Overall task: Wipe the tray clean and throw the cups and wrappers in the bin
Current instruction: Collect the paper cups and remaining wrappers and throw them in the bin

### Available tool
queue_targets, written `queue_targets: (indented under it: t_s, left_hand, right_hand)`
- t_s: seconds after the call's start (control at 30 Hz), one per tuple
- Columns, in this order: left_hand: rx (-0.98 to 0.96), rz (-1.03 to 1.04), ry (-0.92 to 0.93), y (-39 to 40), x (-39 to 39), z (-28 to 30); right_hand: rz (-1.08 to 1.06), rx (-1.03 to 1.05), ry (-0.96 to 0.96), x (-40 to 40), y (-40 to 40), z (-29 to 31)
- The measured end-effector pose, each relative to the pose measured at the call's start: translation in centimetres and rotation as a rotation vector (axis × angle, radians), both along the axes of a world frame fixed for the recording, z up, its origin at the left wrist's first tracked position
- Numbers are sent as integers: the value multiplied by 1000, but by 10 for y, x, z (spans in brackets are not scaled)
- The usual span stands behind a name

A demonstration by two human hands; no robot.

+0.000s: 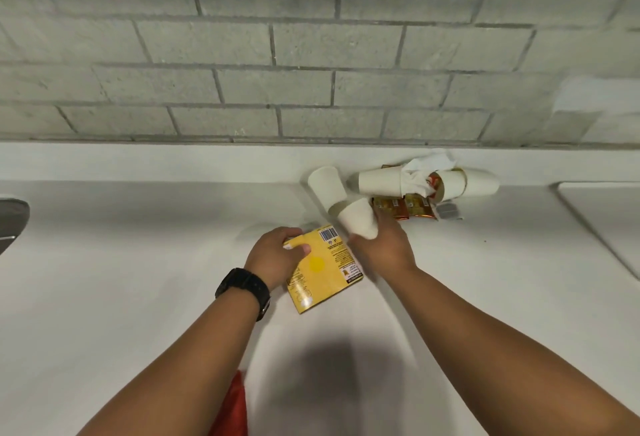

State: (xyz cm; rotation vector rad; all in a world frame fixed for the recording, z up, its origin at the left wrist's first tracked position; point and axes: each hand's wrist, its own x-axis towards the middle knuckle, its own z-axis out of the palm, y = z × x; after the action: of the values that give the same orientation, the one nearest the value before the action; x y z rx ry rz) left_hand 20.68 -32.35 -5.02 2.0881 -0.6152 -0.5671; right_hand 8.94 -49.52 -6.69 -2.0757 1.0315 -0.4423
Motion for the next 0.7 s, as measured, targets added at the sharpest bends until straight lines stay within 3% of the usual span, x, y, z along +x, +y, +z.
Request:
queue_targets:
  t_s: [0.43,0.7]
  left_hand:
    - [-29,-93,77,-43,-79,12]
    - [-74,-337,12,-101,-208,35]
  right_hand:
    - [-145,17,-166,-131,-12,8]
    - [-365,49,-268,-274,-30,12]
